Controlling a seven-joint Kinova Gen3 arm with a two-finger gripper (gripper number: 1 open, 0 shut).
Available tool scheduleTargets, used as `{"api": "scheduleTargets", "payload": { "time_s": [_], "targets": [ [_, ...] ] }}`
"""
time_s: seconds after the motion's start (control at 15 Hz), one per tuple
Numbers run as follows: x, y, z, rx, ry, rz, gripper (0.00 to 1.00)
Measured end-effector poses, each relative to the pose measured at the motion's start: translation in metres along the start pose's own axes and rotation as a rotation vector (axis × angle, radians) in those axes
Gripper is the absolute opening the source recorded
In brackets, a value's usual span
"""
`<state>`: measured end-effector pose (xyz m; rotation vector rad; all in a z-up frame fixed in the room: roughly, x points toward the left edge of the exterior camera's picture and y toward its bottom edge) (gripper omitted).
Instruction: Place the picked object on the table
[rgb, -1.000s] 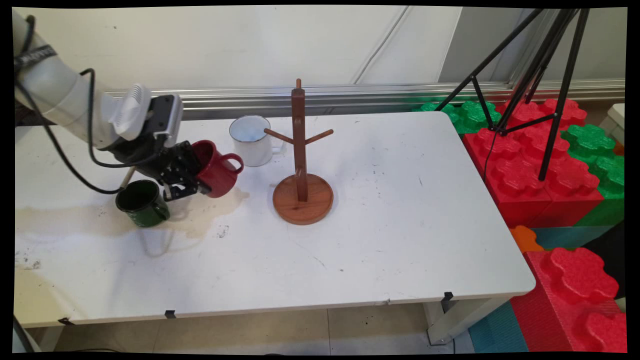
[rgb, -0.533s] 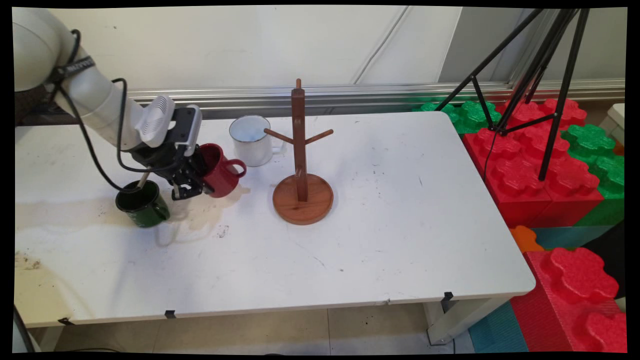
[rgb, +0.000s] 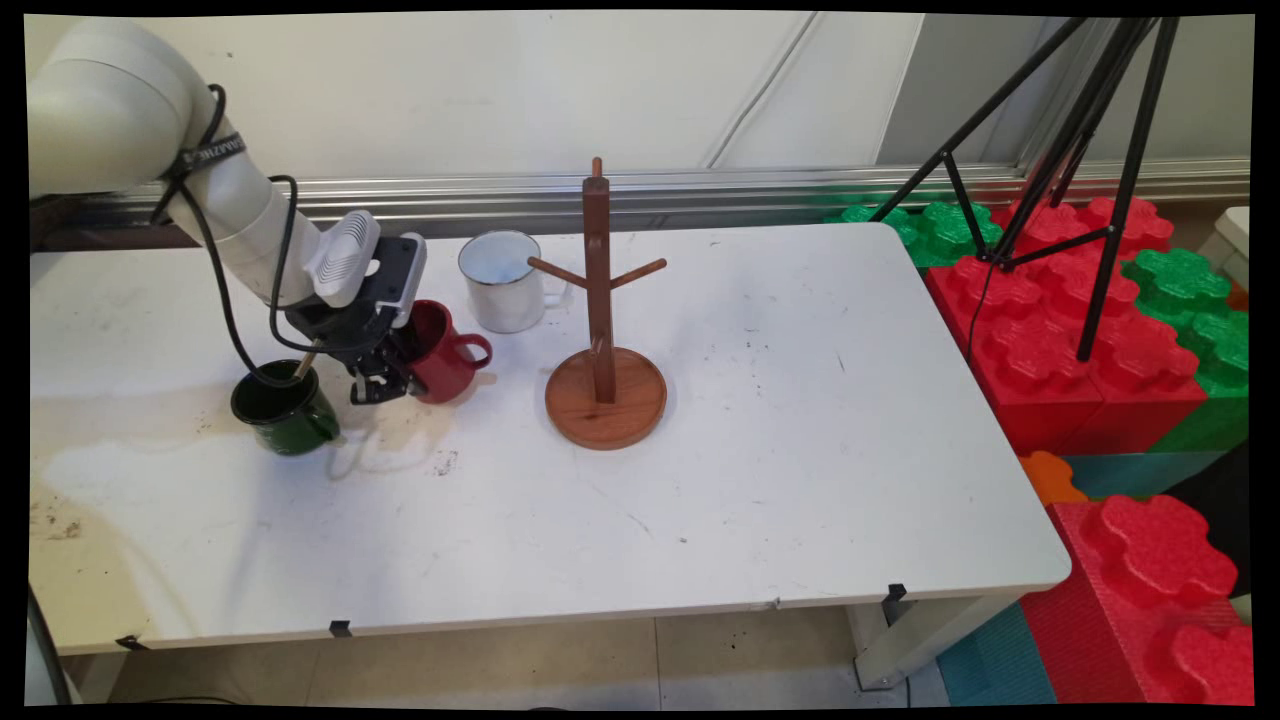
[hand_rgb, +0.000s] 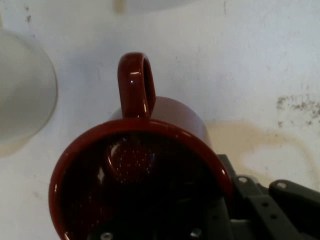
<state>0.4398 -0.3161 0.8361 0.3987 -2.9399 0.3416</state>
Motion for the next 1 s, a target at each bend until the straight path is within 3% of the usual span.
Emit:
{"api": "scheduleTargets", "payload": {
  "time_s": [0.47, 0.53, 1.0],
  "targets": [
    [0.000, -0.004, 0.011, -0.015, -0.045, 0.022, 0.00],
    [0.000, -0.005, 0.012, -0.017, -0.048, 0.024, 1.00],
    [0.001, -0.007, 0.016, -0.017, -0.062, 0.035, 1.00]
  ]
}}
